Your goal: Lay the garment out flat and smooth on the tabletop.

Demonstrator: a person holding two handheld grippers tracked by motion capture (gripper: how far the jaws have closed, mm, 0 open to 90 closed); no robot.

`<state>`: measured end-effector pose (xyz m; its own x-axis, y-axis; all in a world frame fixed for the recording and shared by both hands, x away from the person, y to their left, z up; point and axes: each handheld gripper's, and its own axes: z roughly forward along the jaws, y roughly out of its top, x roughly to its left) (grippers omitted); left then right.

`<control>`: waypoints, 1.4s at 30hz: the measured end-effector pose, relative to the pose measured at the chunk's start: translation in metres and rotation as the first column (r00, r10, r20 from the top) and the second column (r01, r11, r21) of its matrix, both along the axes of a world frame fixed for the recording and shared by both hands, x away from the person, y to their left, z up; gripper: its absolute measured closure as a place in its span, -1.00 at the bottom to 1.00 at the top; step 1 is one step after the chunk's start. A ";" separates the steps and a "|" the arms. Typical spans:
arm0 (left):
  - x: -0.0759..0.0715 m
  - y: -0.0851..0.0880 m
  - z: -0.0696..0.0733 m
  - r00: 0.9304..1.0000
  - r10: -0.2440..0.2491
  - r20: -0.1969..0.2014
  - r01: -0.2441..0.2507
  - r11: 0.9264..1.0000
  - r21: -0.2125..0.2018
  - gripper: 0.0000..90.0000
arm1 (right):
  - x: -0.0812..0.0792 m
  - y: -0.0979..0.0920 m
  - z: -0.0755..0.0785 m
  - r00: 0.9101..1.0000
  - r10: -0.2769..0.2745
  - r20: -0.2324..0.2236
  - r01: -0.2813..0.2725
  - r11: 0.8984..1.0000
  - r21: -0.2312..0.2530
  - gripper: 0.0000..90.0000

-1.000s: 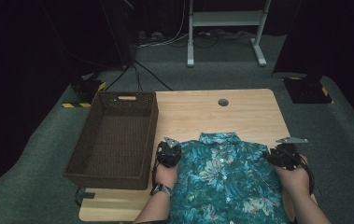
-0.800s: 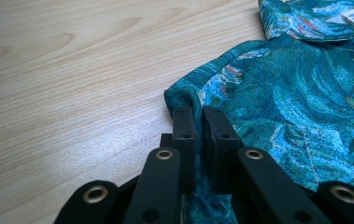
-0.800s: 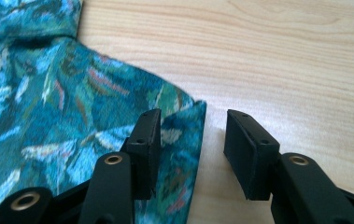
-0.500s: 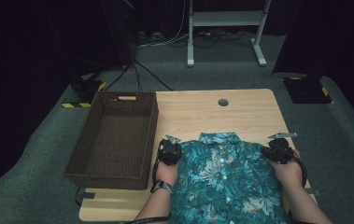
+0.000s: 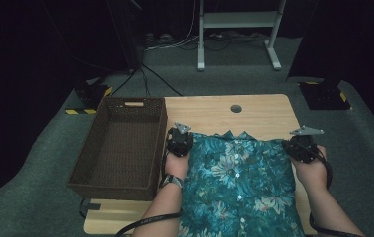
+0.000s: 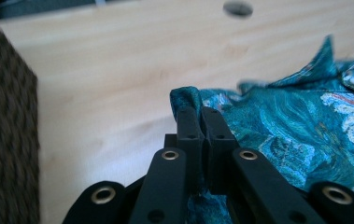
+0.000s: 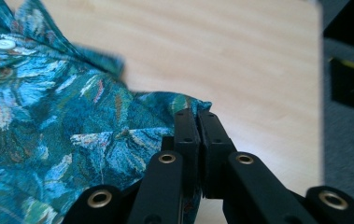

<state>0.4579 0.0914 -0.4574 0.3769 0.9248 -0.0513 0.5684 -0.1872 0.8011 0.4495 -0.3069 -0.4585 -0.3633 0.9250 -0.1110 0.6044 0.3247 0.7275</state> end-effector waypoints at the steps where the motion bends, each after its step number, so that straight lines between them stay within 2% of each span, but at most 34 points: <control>1: 0.002 0.000 0.006 1.000 -0.001 0.014 0.001 1.000 -0.014 0.94 | 0.002 -0.001 0.006 1.000 -0.004 0.014 0.004 1.000 -0.002 0.94; 2: 0.004 -0.001 0.012 1.000 -0.001 0.031 0.002 1.000 -0.027 0.94 | 0.003 -0.001 0.012 1.000 -0.007 0.030 0.007 1.000 -0.006 0.94; 6: 0.012 -0.003 0.034 0.996 -0.016 0.089 0.019 0.999 -0.031 0.94 | 0.010 -0.002 0.037 0.996 -0.023 0.090 0.024 1.000 -0.013 0.94; 8: 0.018 -0.002 0.046 0.993 -0.008 0.116 0.015 0.998 -0.065 0.94 | 0.014 -0.001 0.050 0.992 -0.027 0.125 0.029 0.999 -0.017 0.94; 10: 0.024 -0.001 0.060 0.988 -0.002 0.152 0.016 0.996 -0.088 0.94 | 0.017 0.000 0.064 0.986 -0.032 0.162 0.036 0.999 -0.019 0.94; 12: 0.028 -0.001 0.073 0.983 -0.004 0.185 0.022 0.995 -0.093 0.94 | 0.020 0.001 0.077 0.979 -0.037 0.199 0.041 0.999 -0.019 0.94; 15: 0.028 -0.002 0.078 0.979 -0.011 0.201 0.030 0.995 -0.091 0.93 | 0.020 0.004 0.089 0.970 -0.058 0.236 0.059 0.998 0.002 0.94; 19: 0.018 0.000 0.060 0.983 -0.021 0.184 0.038 0.995 -0.089 0.93 | 0.011 0.011 0.078 0.970 -0.050 0.239 0.053 0.999 -0.007 0.94; 21: 0.010 0.001 0.048 0.984 -0.029 0.174 0.041 0.997 -0.069 0.93 | 0.003 0.012 0.067 0.972 -0.049 0.230 0.047 0.999 0.012 0.94; 28: -0.029 0.003 0.012 0.988 -0.047 0.145 0.060 0.995 -0.082 0.93 | -0.036 0.018 0.037 0.980 -0.022 0.198 0.018 1.000 0.024 0.94; 34: -0.060 0.008 -0.009 0.989 -0.075 0.128 0.078 0.997 -0.023 0.93 | -0.065 0.019 0.019 0.984 0.005 0.177 -0.005 1.000 0.001 0.94; 35: -0.066 0.009 -0.013 0.990 -0.069 0.119 0.071 0.997 -0.013 0.93 | -0.069 0.019 0.016 0.985 0.008 0.170 -0.008 1.000 0.001 0.94; 37: -0.077 0.011 -0.024 0.995 -0.056 0.085 0.059 0.998 -0.036 0.93 | -0.077 0.018 0.009 0.987 0.009 0.158 -0.008 1.000 -0.004 0.94; 42: -0.095 0.011 -0.051 0.997 -0.070 0.025 0.069 0.997 0.025 0.92 | -0.096 0.014 -0.014 0.995 0.009 0.101 -0.009 1.000 -0.003 0.94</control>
<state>0.3625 0.1022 -0.5080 0.4414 0.8971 -0.0182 0.5322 -0.2454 0.8103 0.3538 -0.2931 -0.4725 -0.3583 0.9215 -0.1497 0.5246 0.3313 0.7842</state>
